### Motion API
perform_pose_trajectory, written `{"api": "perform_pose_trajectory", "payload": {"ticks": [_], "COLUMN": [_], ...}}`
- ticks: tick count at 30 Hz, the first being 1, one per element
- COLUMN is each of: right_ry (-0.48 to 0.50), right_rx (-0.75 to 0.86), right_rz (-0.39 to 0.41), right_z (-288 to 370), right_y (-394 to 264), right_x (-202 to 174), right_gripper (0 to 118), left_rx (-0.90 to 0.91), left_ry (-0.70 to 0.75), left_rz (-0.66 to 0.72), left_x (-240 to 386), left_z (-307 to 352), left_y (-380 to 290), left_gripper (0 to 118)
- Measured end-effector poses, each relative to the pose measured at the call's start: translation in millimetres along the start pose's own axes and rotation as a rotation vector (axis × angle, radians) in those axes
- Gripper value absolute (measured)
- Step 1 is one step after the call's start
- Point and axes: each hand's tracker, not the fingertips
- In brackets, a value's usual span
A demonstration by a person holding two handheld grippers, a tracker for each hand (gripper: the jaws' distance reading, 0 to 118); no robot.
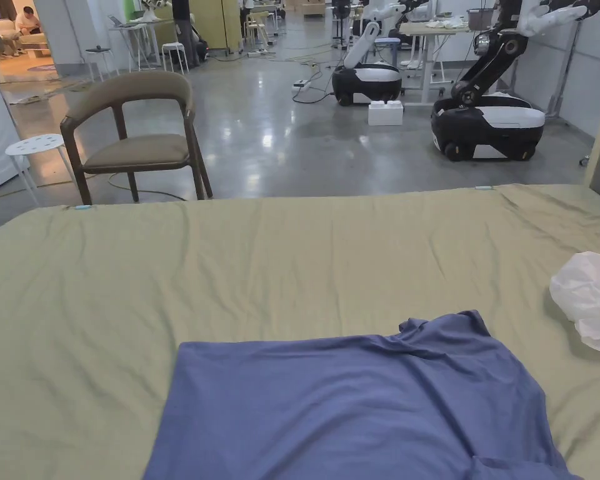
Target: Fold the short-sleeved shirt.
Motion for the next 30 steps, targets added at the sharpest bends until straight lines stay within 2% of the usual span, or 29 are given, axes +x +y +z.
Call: {"api": "perform_pose_trajectory", "payload": {"ticks": [4,6,12,14,15,16,18,19,20,22,30], "right_ry": [-0.001,0.016,0.036,0.057,0.066,0.070,0.082,0.091,0.087,0.098,0.115], "right_rx": [0.103,0.176,0.338,0.379,0.383,0.390,0.394,0.376,0.362,0.356,0.335], "right_rz": [0.088,0.107,0.186,0.214,0.223,0.233,0.252,0.265,0.273,0.277,0.268], "right_z": [24,38,75,82,83,84,81,78,75,75,73], "right_y": [14,21,41,45,47,48,47,47,45,43,43], "right_x": [-23,-37,-78,-88,-91,-96,-101,-103,-105,-107,-111], "right_gripper": [80,81,80,73,64,49,29,13,4,0,0], "left_rx": [0.179,0.274,0.420,0.453,0.466,0.479,0.536,0.524,0.502,0.489,0.396], "left_ry": [0.085,0.103,0.133,0.112,0.091,0.071,0.023,0.016,0.011,0.030,-0.014], "left_rz": [-0.057,-0.087,-0.187,-0.216,-0.221,-0.219,-0.193,-0.178,-0.173,-0.176,-0.135], "left_x": [24,41,89,98,101,103,101,100,99,98,79], "left_z": [37,58,105,116,121,126,129,127,126,121,111], "left_y": [17,25,41,42,43,43,39,39,40,40,45], "left_gripper": [86,86,86,83,79,68,39,25,17,0,0]}}
